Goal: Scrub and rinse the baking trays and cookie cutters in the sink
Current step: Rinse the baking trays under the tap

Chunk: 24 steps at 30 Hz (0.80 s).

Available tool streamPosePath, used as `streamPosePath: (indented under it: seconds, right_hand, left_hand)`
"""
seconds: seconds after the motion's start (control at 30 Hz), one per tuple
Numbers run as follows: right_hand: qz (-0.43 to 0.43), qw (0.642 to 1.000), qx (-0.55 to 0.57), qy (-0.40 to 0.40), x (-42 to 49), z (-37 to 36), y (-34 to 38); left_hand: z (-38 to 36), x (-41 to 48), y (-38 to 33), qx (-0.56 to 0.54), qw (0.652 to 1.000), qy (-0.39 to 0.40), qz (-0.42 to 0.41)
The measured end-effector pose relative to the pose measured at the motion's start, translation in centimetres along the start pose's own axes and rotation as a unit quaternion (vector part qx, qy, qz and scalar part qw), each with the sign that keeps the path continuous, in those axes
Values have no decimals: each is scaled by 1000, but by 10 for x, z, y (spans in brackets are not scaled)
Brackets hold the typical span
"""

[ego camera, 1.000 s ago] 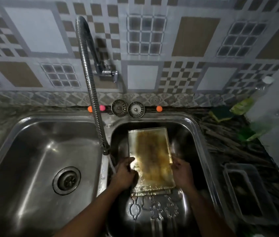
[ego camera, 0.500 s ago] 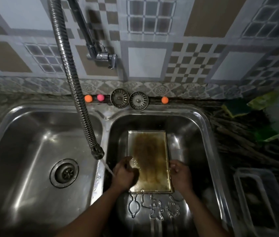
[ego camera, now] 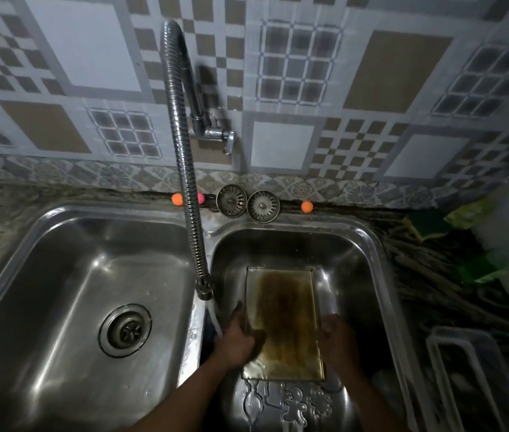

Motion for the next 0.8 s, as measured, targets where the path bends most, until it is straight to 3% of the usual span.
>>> streamPosePath:
  seconds: [0.07, 0.2, 0.4, 0.5, 0.63, 0.8]
  right_hand:
    - [34, 999, 14, 2, -4, 5, 27]
    - [113, 993, 34, 19, -14, 13, 124]
    - [243, 963, 114, 34, -32, 33, 289]
    - [269, 951, 139, 56, -36, 33, 348]
    - [228, 948, 200, 100, -42, 25, 376]
    - [261, 946, 189, 35, -49, 30, 377]
  left_hand:
    - [15, -6, -14, 0, 998, -64, -19]
    - [44, -36, -54, -137, 972, -154, -112]
    - [87, -94, -92, -187, 933, -204, -230]
    - [101, -112, -109, -216, 908, -218, -284]
    - [108, -125, -131, -214, 891, -218, -336]
    - [113, -130, -141, -171, 873, -257, -378]
Point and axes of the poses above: each hand's wrist, its own x-axis towards the middle knuckle, its own z-axis out of the back of the hand, y = z × x, the point moved 7 cm from there along x, towards the middle knuckle, and after that the axes turned 11 degrees about -z, right-handed, at the moved point
